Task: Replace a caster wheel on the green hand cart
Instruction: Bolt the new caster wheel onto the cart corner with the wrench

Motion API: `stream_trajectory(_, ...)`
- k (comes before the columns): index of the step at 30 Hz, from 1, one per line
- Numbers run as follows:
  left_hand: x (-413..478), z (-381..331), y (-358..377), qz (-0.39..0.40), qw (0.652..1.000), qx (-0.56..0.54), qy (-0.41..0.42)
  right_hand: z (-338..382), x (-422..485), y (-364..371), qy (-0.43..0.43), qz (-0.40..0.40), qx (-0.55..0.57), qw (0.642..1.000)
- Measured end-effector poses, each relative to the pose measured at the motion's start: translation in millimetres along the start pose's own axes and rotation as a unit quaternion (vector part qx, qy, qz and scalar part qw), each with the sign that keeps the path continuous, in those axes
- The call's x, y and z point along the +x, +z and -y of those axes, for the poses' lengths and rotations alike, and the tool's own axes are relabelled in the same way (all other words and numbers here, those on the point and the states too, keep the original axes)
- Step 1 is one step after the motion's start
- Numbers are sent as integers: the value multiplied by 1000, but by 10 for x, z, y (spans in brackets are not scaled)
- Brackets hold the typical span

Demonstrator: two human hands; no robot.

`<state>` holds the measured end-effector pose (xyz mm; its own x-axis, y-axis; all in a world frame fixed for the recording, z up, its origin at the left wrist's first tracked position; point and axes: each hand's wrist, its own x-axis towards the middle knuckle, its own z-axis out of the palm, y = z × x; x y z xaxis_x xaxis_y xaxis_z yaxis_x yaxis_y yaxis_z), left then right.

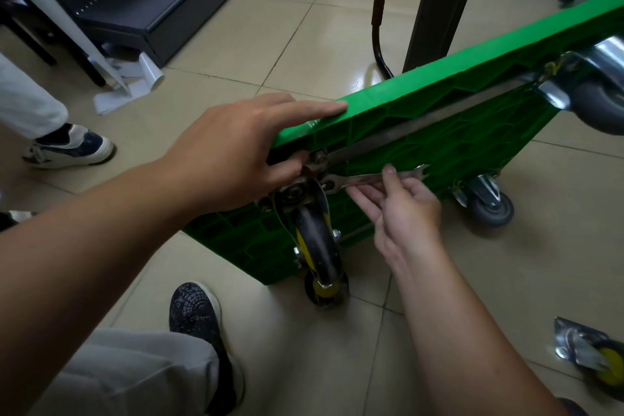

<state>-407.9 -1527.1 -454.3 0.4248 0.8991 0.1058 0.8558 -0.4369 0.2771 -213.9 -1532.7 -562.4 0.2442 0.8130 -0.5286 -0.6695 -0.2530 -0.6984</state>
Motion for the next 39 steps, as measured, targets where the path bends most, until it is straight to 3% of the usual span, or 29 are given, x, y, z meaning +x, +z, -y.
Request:
stream_trajectory(5, 2, -1, -15, 6, 1000, 1, -2, 181, -34, 72, -144, 20, -66, 987)
stream_trajectory(11, 6, -7, -11, -2, 1000, 0, 0, 237, -214, 179, -290, 93, -219, 927)
stream_trajectory(16, 1, -5, -12, -6, 1000, -2, 2, 214, -230, 158, -356, 108, -309, 875)
stream_trajectory(20, 3, 3, -15, -7, 1000, -2, 2, 203, -213, 164, -373, 123, -316, 864)
stream_trajectory(23, 5, -6, -14, -6, 1000, -2, 0, 193, -200, 158, -337, 126, -275, 892)
stream_trajectory(27, 0, -14, -12, -4, 1000, -5, 0, 168, -121, 120, -235, 93, -159, 954)
stream_trajectory(30, 3, -7, -12, -4, 1000, -3, 0, 74, -64, 81, -152, 64, -94, 982)
stream_trajectory(35, 6, 9, -4, -5, 1000, -10, 1, -5, -26, 80, -129, 40, -60, 989)
stream_trajectory(39, 3, 16, -2, -1, 1000, -1, 2, 87, -25, 91, -185, 54, -97, 976)
